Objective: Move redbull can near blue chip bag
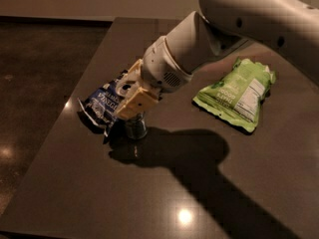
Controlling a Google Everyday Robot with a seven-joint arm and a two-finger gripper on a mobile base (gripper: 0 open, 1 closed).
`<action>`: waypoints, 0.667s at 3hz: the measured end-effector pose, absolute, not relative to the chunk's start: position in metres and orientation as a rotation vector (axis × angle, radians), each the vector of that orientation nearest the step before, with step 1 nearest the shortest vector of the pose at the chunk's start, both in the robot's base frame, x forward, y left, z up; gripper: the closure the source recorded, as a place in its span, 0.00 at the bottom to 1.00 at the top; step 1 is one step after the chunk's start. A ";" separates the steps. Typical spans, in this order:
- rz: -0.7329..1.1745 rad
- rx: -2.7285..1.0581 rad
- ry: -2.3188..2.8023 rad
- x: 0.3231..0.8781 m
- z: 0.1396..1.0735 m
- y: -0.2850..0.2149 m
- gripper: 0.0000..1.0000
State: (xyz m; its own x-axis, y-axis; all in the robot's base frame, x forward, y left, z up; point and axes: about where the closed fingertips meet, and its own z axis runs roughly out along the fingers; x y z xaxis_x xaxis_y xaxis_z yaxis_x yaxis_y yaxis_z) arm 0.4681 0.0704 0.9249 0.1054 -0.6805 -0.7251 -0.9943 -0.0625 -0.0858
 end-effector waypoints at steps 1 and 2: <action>0.687 -1.797 1.628 0.466 0.921 0.074 0.00; 0.685 -1.795 1.627 0.466 0.920 0.074 0.00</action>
Offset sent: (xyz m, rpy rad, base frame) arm -0.0020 0.0032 -0.0042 0.0069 -0.0103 -0.0058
